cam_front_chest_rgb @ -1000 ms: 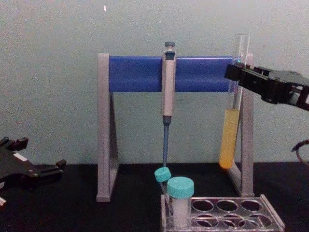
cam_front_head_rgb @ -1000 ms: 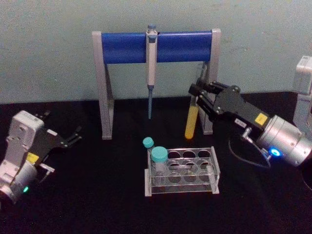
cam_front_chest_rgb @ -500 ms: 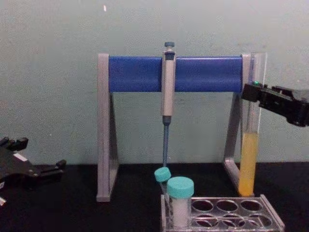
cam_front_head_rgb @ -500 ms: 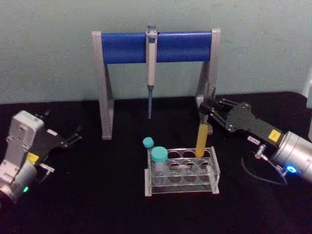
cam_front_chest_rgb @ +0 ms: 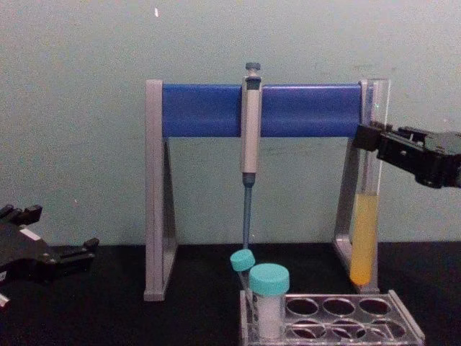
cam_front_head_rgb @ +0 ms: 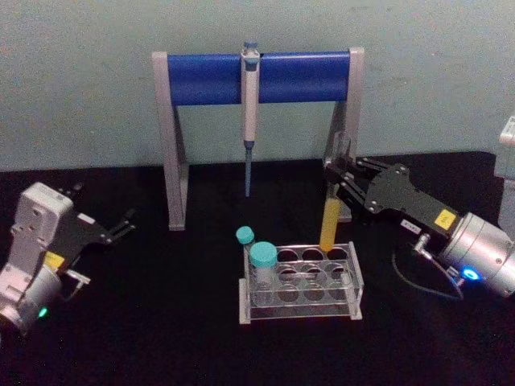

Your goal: Pick up the test tube from the test tube rack, shake it, then place it back into the test tube rack.

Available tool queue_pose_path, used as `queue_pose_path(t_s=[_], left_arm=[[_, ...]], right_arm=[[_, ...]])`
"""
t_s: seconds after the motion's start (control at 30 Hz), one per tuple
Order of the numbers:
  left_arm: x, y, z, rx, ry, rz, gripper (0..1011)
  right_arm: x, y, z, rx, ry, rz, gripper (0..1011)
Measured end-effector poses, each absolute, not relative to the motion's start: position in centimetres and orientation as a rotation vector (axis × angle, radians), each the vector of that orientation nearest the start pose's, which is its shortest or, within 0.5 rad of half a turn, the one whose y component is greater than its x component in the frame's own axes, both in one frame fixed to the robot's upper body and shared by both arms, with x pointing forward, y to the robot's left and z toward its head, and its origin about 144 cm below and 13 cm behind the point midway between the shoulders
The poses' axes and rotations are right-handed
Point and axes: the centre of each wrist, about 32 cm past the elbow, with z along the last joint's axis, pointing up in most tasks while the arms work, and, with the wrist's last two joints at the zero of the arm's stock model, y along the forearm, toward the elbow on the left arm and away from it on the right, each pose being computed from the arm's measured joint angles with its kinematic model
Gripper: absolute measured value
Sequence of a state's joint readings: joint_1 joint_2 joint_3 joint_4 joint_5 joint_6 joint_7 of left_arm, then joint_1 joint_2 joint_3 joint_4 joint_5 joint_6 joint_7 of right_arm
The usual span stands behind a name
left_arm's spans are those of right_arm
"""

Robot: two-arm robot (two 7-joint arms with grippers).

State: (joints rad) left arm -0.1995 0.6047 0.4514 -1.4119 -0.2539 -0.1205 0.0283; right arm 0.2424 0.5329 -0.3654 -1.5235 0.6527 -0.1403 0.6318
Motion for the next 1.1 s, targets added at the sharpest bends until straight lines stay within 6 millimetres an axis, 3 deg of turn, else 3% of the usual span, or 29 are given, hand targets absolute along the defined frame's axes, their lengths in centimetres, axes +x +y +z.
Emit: queue_pose_path(t_s=[1.1], left_arm=[[48.9,31.0,114.0,0.305,-0.285,1.248,1001]], right_arm=[[52.0,-27.5,117.6,0.116,-0.088,-0.652,229]])
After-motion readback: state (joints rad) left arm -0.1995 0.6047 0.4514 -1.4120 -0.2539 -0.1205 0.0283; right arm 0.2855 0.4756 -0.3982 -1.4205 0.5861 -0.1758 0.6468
